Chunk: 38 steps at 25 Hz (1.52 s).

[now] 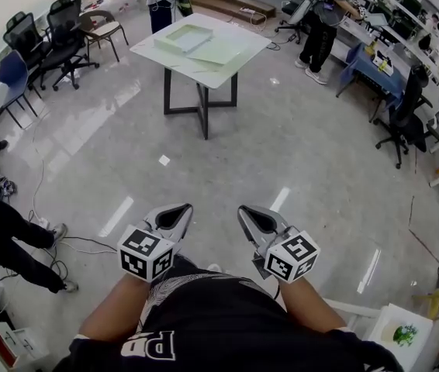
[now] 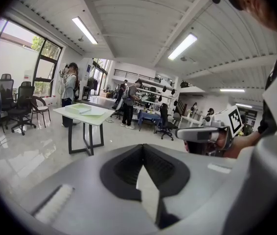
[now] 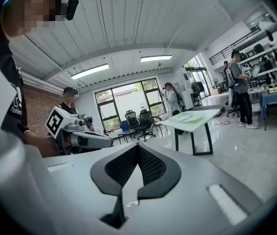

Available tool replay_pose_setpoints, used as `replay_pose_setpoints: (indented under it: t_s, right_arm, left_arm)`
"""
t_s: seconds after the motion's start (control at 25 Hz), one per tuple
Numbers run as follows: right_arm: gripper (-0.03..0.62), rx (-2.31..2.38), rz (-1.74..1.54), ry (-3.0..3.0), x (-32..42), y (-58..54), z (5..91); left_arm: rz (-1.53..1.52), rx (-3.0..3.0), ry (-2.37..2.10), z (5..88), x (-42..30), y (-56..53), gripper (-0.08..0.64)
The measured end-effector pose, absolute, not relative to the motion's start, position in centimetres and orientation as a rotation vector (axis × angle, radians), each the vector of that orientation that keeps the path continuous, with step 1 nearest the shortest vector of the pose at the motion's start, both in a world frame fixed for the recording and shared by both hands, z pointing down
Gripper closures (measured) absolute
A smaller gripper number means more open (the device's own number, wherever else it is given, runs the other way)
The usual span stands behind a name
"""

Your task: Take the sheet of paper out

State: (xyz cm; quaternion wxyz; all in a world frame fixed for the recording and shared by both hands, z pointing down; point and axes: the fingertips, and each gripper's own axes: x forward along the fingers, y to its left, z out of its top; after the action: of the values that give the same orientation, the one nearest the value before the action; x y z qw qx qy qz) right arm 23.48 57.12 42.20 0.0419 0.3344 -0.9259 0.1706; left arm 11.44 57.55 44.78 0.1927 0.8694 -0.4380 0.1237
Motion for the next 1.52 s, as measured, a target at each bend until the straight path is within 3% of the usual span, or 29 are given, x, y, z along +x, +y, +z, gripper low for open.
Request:
replay_pose_setpoints:
  t_s: [0.88,1.52]
  right_arm:
    - [0.598,1.029,0.691,-2.752,24.0,51.6,46.3]
    - [0.598,0.995,0.567,-2.738,15.7,36.6,42.7]
  left_arm:
    - [0.446,2.332,-1.203,48.3,10.8,53.6,0.503]
    - [0.364,2.423,-1.218,44.4,4.0,37.0,0.503]
